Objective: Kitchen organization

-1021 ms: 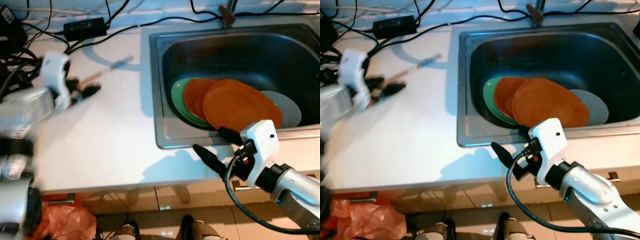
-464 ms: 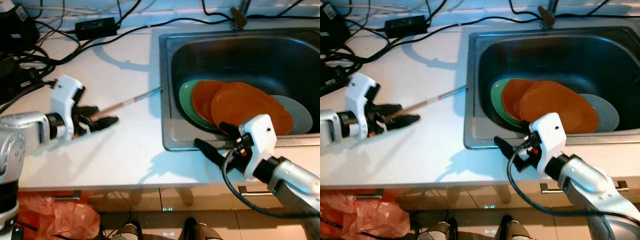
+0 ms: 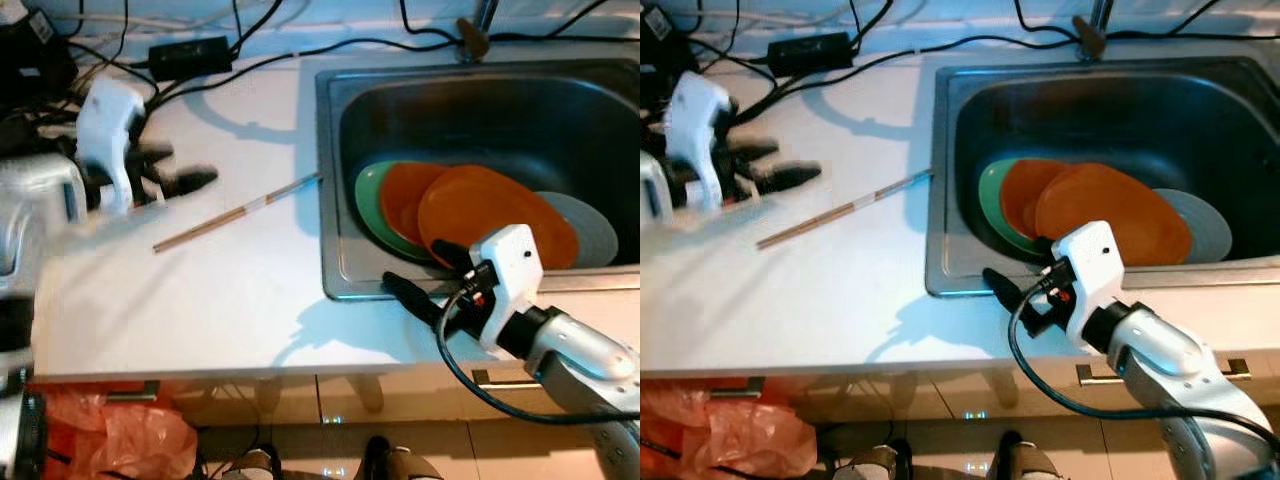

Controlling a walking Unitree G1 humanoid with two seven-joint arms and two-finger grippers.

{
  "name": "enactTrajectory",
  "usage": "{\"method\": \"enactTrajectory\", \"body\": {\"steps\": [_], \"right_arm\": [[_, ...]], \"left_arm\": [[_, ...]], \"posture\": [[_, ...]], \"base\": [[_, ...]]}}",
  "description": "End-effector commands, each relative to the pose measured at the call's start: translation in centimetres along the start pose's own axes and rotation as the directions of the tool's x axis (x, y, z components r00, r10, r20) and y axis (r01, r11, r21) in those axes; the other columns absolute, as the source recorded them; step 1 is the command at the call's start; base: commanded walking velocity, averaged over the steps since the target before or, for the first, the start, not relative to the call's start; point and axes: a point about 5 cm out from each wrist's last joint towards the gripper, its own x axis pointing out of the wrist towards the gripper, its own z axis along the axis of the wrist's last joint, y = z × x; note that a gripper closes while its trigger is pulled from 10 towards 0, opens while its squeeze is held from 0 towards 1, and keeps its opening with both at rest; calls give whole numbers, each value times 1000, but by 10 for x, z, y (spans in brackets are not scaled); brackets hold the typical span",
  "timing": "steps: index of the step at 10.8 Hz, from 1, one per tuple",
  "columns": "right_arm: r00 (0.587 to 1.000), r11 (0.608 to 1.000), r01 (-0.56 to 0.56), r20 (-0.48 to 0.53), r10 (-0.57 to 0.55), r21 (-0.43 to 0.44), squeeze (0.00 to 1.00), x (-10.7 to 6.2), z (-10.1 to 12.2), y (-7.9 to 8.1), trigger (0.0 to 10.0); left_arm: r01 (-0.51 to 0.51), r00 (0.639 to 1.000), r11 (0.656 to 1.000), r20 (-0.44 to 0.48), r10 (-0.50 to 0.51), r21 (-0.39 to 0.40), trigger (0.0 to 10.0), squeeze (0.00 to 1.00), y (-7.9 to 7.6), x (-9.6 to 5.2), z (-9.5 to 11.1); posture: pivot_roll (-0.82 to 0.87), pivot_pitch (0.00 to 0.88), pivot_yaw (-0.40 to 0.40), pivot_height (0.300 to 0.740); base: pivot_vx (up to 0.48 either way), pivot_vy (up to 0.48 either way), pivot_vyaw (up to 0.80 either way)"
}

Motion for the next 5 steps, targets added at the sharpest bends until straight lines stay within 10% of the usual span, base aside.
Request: {"method": "enactTrajectory", "body": {"steps": [1, 5], "right_arm": [[992, 997, -15, -122, 24, 69, 0, 5, -27, 3, 10000], [992, 998, -14, -121, 22, 63, 0, 6, -28, 0, 10000]], "left_arm": [[12, 999, 1000, -36, -11, 6, 10000, 0, 4, 3, -7], [186, 981, 982, -64, -183, 44, 10000, 0, 1, 14, -11]], "posture": [[102, 178, 71, 740], [96, 174, 65, 740]], "base": [[0, 0, 0], [0, 0, 0]]}}
